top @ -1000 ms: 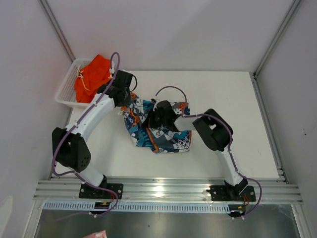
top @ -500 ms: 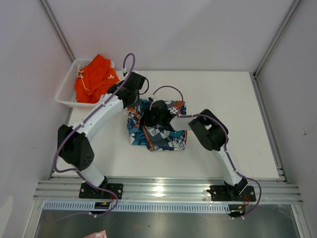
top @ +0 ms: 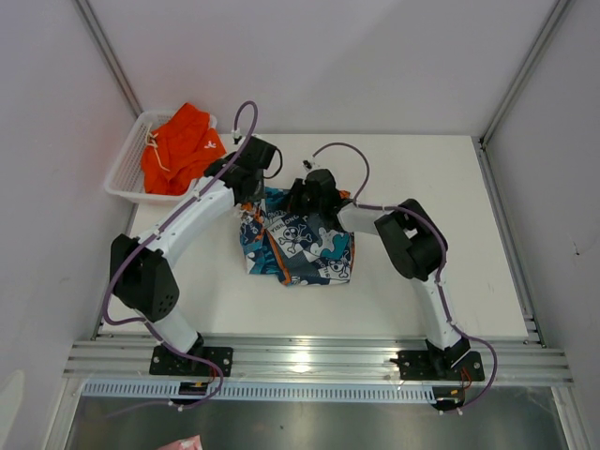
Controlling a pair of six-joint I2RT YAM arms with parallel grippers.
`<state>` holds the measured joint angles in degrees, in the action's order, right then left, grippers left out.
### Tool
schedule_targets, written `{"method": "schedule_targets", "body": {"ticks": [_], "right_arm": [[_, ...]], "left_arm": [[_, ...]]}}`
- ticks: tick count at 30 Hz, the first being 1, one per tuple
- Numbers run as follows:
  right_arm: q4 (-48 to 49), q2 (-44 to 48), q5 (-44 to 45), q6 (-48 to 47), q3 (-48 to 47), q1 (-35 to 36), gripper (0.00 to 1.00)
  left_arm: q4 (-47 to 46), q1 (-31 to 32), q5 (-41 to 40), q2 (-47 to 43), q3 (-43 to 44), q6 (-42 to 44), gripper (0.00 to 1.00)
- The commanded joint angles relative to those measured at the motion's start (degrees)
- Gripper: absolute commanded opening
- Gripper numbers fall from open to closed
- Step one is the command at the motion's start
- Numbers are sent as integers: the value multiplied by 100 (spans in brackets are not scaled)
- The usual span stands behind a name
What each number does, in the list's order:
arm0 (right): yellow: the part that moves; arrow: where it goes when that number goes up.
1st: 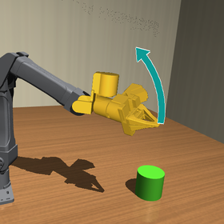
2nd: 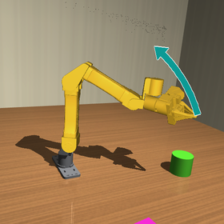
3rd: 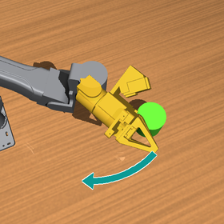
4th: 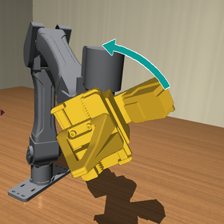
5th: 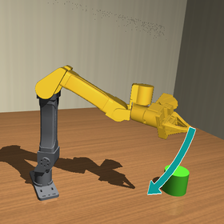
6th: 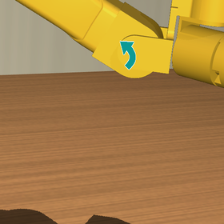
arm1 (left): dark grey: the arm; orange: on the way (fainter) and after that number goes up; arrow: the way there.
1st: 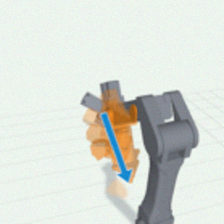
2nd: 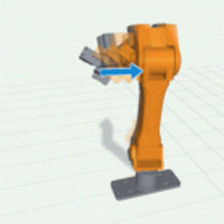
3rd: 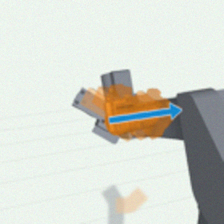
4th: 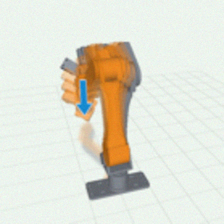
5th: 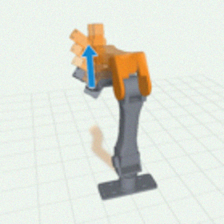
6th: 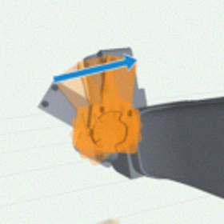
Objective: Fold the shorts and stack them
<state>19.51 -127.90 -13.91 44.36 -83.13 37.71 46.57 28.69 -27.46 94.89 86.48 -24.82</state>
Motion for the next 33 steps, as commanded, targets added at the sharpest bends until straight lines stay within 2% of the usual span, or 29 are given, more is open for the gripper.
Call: {"method": "schedule_targets", "body": {"ticks": [1,8,14,19,22,24,29,33], "right_arm": [[71,-191,20,29,-554,8,0],[256,-911,64,178,-1230,-10,0],[-43,-1501,766,196,-1855,78,0],[-325,-1870,1363,327,-2330,306,0],[-290,-1932,1287,503,-2453,368,0],[-115,-1827,1198,565,-2340,333,0],[351,-748,882,583,-1488,-35,3],[624,360,759,548,-208,-466,5]], "left_arm": [[-25,5,-128,-147,159,162,0],[-16,146,-207,-120,168,162,0],[-25,277,-365,-111,159,205,0],[-428,655,-400,-173,54,574,0],[-684,840,-409,-208,-17,777,0],[-649,840,-470,-112,9,733,0],[-263,814,-717,327,561,575,0],[167,823,-559,793,1142,346,0]]}}
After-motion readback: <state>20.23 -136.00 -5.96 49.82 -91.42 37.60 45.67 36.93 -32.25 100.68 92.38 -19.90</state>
